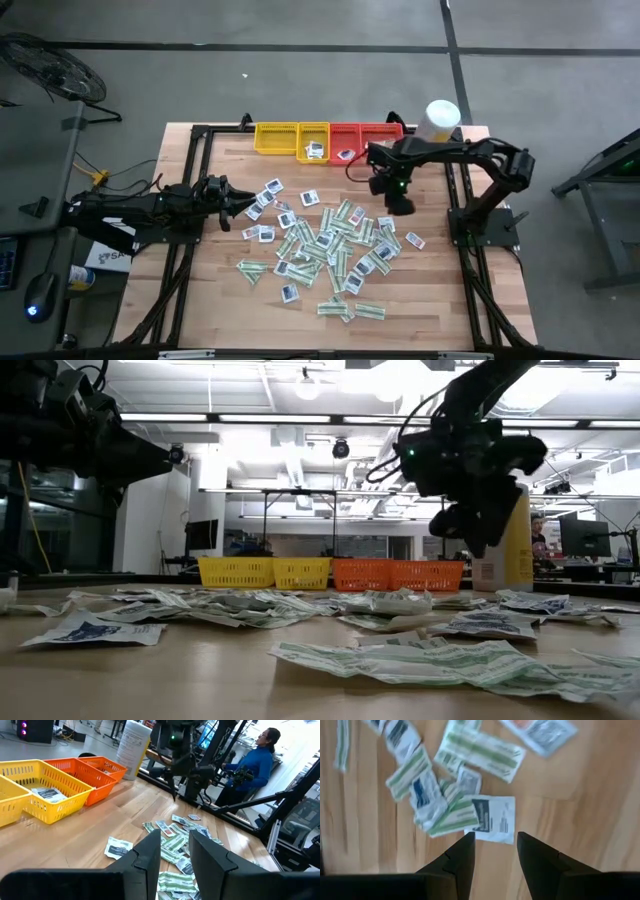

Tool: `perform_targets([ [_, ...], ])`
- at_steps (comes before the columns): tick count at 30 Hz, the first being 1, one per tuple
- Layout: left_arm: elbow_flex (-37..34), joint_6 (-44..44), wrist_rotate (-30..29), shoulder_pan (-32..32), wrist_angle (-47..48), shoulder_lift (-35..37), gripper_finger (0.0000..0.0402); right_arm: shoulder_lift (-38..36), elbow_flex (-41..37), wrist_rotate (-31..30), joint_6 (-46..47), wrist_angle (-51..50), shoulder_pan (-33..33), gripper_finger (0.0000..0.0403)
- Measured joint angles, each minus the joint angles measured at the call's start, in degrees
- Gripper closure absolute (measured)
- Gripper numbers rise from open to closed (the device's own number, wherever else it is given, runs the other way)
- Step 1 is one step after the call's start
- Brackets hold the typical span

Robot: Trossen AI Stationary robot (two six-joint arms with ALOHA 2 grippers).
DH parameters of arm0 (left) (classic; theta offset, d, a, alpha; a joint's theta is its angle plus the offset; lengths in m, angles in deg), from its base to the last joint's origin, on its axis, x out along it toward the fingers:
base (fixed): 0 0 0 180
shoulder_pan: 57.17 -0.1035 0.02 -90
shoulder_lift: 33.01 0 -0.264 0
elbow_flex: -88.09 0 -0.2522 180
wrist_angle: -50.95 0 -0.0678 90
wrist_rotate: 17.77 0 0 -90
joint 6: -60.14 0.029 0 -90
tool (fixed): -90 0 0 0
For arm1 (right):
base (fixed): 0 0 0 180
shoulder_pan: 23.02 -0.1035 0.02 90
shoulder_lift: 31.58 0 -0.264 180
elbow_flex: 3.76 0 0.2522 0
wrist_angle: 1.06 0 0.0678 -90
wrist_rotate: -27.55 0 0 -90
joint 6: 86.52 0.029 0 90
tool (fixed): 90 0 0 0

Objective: Pick & Place First Aid Supplies
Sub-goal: Put the green pad into the right orange bin

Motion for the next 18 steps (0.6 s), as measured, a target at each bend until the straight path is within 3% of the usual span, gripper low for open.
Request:
perform_targets([
  [7, 0.0, 0.0, 0.0, 0.0, 0.0, 0.0, 0.03, 2.1, 0.0, 0.2, -7.9, -1.5, -3.4, 0.0263],
  [18, 0.0, 0.0, 0.0, 0.0, 0.0, 0.0, 0.03, 8.3, 0.0, -1.9, -8.1, 0.0, -6.8, 0.0263],
])
